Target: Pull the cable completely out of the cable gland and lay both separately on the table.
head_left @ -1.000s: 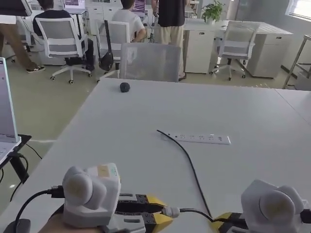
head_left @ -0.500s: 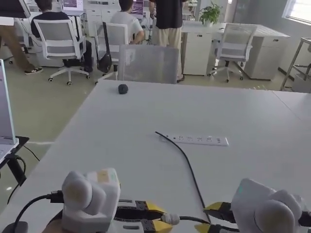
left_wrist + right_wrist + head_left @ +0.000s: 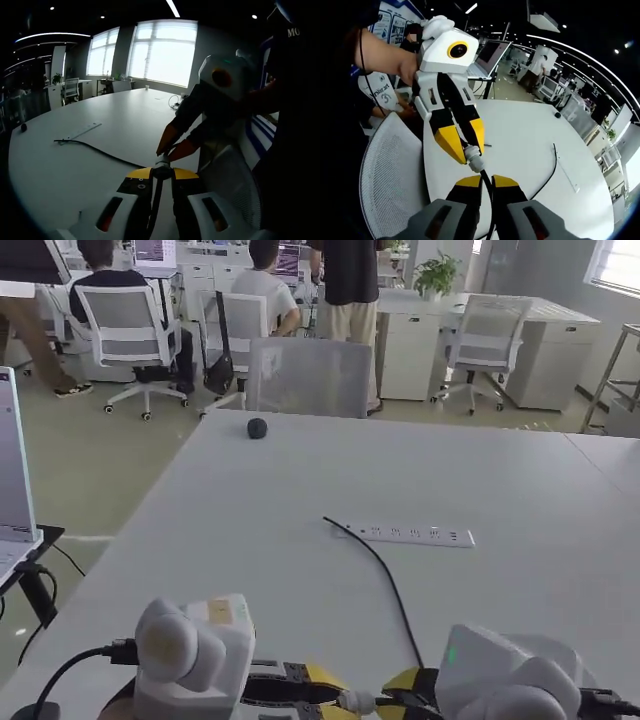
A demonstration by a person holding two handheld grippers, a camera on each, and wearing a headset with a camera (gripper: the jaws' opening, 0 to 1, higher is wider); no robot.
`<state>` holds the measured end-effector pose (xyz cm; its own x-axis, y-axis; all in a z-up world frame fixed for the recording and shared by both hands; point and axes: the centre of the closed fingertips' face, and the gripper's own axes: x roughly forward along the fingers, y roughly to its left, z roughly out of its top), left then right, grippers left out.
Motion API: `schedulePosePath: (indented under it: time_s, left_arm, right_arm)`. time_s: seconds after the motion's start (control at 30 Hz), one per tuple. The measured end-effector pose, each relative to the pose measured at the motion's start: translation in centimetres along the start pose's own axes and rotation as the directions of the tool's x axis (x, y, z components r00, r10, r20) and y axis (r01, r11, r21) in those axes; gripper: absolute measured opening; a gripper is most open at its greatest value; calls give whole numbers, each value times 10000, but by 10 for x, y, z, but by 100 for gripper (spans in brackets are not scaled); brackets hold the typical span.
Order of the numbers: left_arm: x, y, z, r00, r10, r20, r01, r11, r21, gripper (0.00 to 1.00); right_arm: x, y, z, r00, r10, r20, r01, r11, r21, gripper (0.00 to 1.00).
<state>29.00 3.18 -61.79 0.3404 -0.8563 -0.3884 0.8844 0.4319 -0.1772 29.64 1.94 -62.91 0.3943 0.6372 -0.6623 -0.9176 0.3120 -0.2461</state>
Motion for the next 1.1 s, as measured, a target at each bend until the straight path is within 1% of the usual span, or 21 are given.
schedulePosePath:
  time_s: [0.1, 0.17, 0.2, 0.3, 0.47, 0.63, 0.77, 0.83, 0.97, 1.03, 1.07, 1.1]
  left_arm:
    - [0, 1, 0, 10000, 20, 13, -20, 10000, -11, 15]
    - [-1, 2, 2, 10000, 56, 61, -56, 10000, -41, 15]
    - [-1, 2, 2, 10000, 64, 52, -64, 10000, -60, 15]
    - [-1, 4, 1, 9999, 129, 49, -129, 9999, -49, 15]
    - [-3, 6, 2, 9998, 205, 86, -205, 9998, -79, 15]
    - [-3, 8, 4, 9996, 255, 146, -253, 9996, -85, 15]
    - [-1, 9, 4, 9995, 260, 159, -259, 9996, -71, 15]
    - [-1, 9, 4, 9995, 254, 173, -253, 9996, -82, 15]
    - [-1, 10, 5, 9995, 263, 191, -261, 9996, -100, 15]
    - [0, 11, 5, 9995, 268, 184, -266, 9996, -100, 15]
    - [0, 11, 5, 9995, 271, 183, -269, 9996, -103, 15]
    - [0, 12, 5, 9994, 278, 184, -276, 9996, -102, 15]
  right_arm:
    - [1, 2, 0, 9999, 95, -37, -95, 9999, -65, 0]
    - [2, 2, 0, 9999, 121, -1, -121, 9998, 129, 0]
    - [3, 1, -1, 9999, 162, -8, -161, 9993, 349, 0]
    - [3, 0, -4, 9999, 134, -62, -130, 9984, 546, 0]
    - [1, -7, -13, 9998, 47, -175, -29, 9949, 1011, 0]
    - [-1, -14, -23, 9996, -88, -274, 130, 9874, 1576, 0]
    - [-3, -21, -35, 9990, -225, -377, 302, 9753, 2189, 0]
    - [-3, -24, -40, 9986, -285, -449, 381, 9727, 2288, 0]
    - [-4, -29, -50, 9975, -390, -583, 534, 9612, 2705, 0]
    - [-4, -31, -56, 9969, -440, -656, 617, 9523, 2989, 0]
    - [-4, -33, -59, 9963, -488, -709, 690, 9451, 3194, 0]
    - [-3, -34, -62, 9959, -504, -756, 725, 9426, 3260, 0]
